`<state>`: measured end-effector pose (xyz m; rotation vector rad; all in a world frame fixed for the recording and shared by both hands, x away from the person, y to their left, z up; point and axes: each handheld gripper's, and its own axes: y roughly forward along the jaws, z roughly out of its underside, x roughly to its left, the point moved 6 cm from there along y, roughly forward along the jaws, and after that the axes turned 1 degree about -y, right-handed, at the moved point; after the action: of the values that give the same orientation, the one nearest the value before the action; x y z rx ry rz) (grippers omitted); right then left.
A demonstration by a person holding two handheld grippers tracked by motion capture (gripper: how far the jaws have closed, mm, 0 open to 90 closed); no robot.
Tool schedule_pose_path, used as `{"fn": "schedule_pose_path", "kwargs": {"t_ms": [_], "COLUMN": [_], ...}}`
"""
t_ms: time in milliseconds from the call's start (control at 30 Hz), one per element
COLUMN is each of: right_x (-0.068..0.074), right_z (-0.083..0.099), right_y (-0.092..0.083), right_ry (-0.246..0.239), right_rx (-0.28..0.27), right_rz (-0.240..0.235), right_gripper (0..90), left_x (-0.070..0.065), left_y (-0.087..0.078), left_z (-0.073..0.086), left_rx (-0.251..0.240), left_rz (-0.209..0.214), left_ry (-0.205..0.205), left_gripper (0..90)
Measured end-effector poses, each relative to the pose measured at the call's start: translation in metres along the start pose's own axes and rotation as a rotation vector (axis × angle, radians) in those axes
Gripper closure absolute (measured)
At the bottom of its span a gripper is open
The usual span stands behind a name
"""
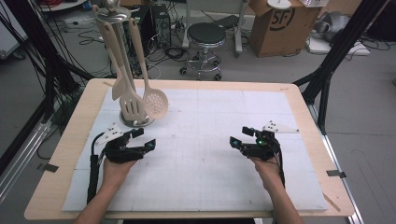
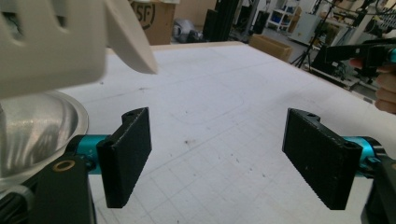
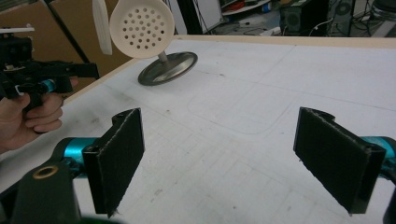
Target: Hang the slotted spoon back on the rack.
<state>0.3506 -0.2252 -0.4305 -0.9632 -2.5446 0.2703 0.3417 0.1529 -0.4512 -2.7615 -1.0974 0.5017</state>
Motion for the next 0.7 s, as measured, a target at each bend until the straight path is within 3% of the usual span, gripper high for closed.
{"fn": "schedule_pose_path", "kwargs": {"t_ms": [433,700], "right_x": [-0.012,-0.011], "right_z": [0.01,0.018], "right_y": [-0.01,-0.002], "right_ry": [0.017,0.002], "right_rx": [-0.01,0.043], "right_rz": [0.049,0.061], "right_gripper": [15.7,15.4], "left_x": [-0.003,-0.003], "left_y": [-0.002,-0.002], "left_z": [0.0,0.0], "left_rx": [-0.003,0.0], "left_rz": [0.005,0.009], "left_ry": [0.011,0.012], "left_gripper": [23.8,23.8]}}
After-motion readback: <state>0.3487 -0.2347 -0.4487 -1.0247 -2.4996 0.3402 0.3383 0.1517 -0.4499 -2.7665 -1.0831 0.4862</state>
